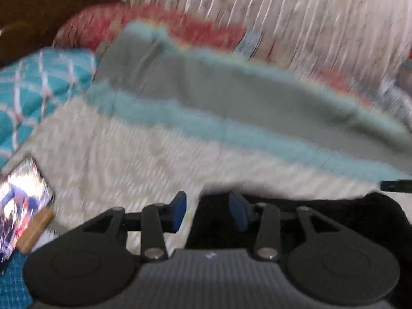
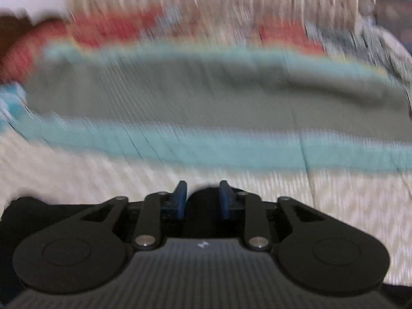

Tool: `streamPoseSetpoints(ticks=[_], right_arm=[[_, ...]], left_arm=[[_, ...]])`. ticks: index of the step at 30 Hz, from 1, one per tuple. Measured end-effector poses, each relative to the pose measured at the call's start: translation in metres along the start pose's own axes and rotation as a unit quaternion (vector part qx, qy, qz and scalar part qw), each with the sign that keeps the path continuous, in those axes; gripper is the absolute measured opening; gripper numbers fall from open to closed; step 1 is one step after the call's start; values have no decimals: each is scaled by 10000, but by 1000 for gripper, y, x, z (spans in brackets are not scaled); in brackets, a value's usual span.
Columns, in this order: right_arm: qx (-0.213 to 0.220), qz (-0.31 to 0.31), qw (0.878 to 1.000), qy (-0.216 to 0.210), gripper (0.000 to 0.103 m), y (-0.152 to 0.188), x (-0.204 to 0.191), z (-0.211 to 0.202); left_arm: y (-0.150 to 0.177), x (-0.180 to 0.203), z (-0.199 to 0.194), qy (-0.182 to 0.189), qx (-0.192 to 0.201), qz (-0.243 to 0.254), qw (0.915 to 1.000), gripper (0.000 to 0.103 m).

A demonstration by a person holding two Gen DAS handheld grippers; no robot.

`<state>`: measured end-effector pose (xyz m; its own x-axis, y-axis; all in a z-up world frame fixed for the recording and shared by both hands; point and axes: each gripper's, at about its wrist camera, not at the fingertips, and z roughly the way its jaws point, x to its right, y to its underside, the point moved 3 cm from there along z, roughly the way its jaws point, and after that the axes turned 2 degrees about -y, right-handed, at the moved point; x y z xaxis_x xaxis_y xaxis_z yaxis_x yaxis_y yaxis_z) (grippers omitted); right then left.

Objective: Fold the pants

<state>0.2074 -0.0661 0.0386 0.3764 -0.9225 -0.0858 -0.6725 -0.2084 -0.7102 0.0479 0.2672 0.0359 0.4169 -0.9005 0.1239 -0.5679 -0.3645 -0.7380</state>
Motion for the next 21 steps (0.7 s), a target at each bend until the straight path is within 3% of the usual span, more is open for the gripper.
streamPoseSetpoints(ticks=[2,4,8,11,13,17,19,20,21], right_arm=[[44,133,9998,-121,31,14,-1,0],[195,83,9976,-652,32,29,4,-25],[401,-927,9771,-1874,32,73,-7,-100],[234,-1813,9591,-2161,32,111,-25,-131],[106,-2177,9529,-2111,32,127,-35,-129],[-99,-2605,9497,-1737,31,135,-57,-99],[-320,-2759,9454,-1706,31,137,-61,-88],[-324,-2787,9444,-1716,31,137,-61,-87],[-318,-2816,9432,-1733,30,135,-60,-88]], left_arm=[[8,-22,-5,142,-93,-484,9987,46],[14,-46,-18,201,-44,-931,9954,59],[30,-78,-36,658,-302,-1867,9798,62],[37,-75,-35,1145,-612,-2217,9664,79],[40,-68,-30,1431,-756,-2345,9586,82],[36,-52,-11,1619,-993,-2435,9511,82],[32,-46,-4,1644,-1058,-2482,9488,75],[30,-43,0,1582,-1084,-2468,9499,66],[29,-40,4,1561,-1142,-2416,9509,39]])
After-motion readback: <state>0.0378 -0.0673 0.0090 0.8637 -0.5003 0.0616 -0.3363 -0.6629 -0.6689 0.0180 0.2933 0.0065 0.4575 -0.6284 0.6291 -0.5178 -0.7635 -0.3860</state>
